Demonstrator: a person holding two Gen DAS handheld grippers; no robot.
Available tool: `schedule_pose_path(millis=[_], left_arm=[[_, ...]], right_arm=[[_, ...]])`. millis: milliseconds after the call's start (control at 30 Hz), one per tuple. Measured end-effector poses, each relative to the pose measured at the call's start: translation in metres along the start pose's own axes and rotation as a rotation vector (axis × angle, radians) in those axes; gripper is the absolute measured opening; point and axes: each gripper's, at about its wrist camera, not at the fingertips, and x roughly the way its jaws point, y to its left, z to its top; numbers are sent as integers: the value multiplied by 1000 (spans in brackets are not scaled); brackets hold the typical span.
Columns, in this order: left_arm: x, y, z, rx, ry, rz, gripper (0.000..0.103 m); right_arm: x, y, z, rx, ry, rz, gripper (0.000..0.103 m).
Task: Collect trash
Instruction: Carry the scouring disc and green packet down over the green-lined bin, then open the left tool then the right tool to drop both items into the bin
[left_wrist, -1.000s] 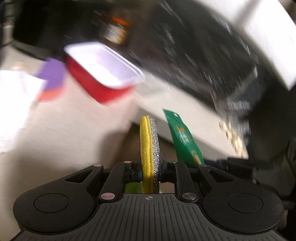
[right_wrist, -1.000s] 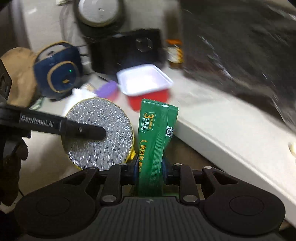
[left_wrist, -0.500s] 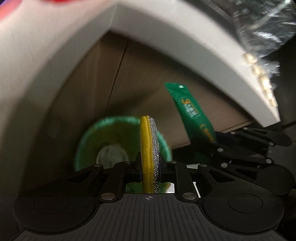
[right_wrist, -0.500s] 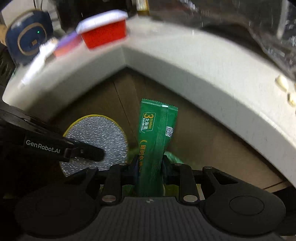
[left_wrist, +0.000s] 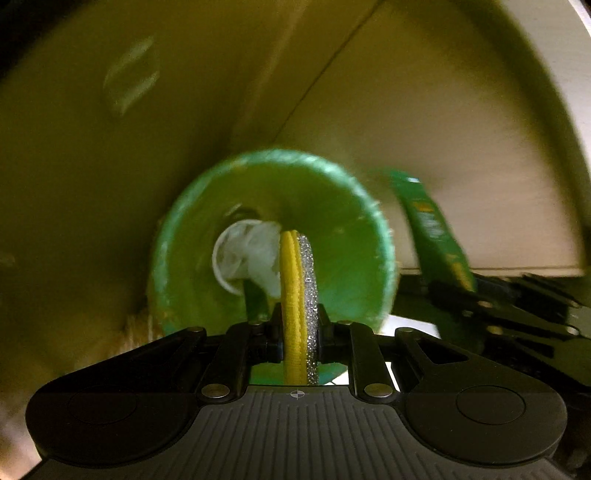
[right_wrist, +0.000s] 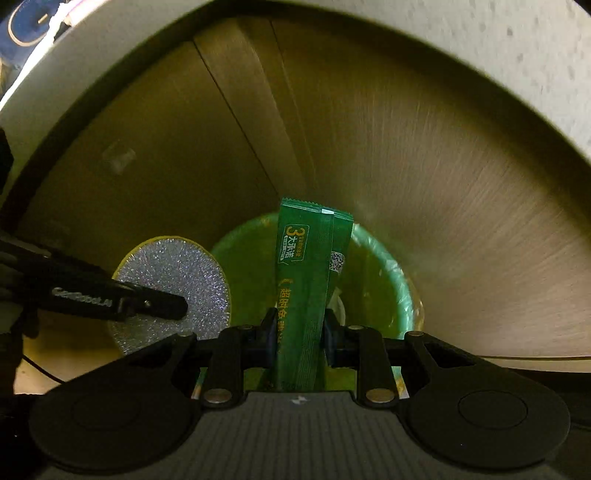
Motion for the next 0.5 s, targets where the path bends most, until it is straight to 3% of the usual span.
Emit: schedule_pose_path(millis=[100,267,367,500], left_arm=[[22,15,-3,-83,17,9,19],[69,53,-15,-321,80,2,18],[91,68,-26,-366,90,33,19],[119,81,-30,-419,84,16,19]], right_arm=[[6,-5,-1,-1,18,1,24],[17,-13,-4,0,53,-25,23],[20,-17,-10,-2,61,-43,23],[31,-23,-23,17,103,-58,23]])
